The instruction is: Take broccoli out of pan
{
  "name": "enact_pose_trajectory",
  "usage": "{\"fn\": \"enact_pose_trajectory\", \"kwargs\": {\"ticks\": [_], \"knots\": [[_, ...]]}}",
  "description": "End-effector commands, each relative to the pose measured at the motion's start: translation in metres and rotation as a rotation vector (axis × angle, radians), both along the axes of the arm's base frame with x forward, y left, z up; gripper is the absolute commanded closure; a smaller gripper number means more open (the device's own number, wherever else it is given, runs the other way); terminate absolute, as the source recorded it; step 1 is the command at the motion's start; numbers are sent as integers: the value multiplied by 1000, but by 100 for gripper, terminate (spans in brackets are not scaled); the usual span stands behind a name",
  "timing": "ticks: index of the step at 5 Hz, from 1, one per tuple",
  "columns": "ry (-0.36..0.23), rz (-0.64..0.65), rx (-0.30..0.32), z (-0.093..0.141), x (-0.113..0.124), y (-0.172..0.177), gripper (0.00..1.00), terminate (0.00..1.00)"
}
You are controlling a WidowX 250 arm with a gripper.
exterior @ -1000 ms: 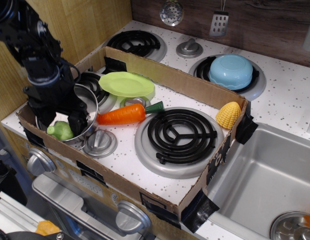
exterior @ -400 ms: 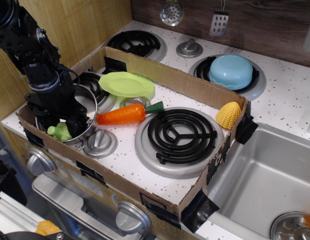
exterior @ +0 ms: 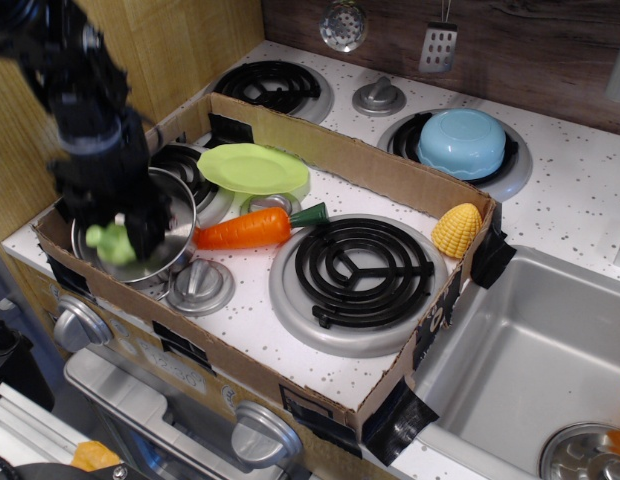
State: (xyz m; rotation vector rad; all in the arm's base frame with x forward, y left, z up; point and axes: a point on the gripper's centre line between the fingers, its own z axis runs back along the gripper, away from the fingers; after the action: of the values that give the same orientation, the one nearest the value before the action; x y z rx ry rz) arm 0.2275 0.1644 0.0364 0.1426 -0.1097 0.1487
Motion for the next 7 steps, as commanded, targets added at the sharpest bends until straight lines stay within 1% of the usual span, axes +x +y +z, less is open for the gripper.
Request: {"fn": "enact_pose_trajectory", "kwargs": {"ticks": [1, 2, 3, 4, 5, 6, 7], "knots": [[-62, -26, 80, 61, 38, -21, 100, 0], [-87, -16, 23, 65, 56, -68, 100, 0], [-114, -45, -3, 59, 69, -119, 100, 0], [-116, -52, -34, 50, 78, -163, 100, 0], [-142, -44, -40, 40, 86, -180, 100, 0], [-175, 5, -44, 27, 91, -192, 100, 0], [-174, -23, -65, 16, 92, -186, 100, 0]]}}
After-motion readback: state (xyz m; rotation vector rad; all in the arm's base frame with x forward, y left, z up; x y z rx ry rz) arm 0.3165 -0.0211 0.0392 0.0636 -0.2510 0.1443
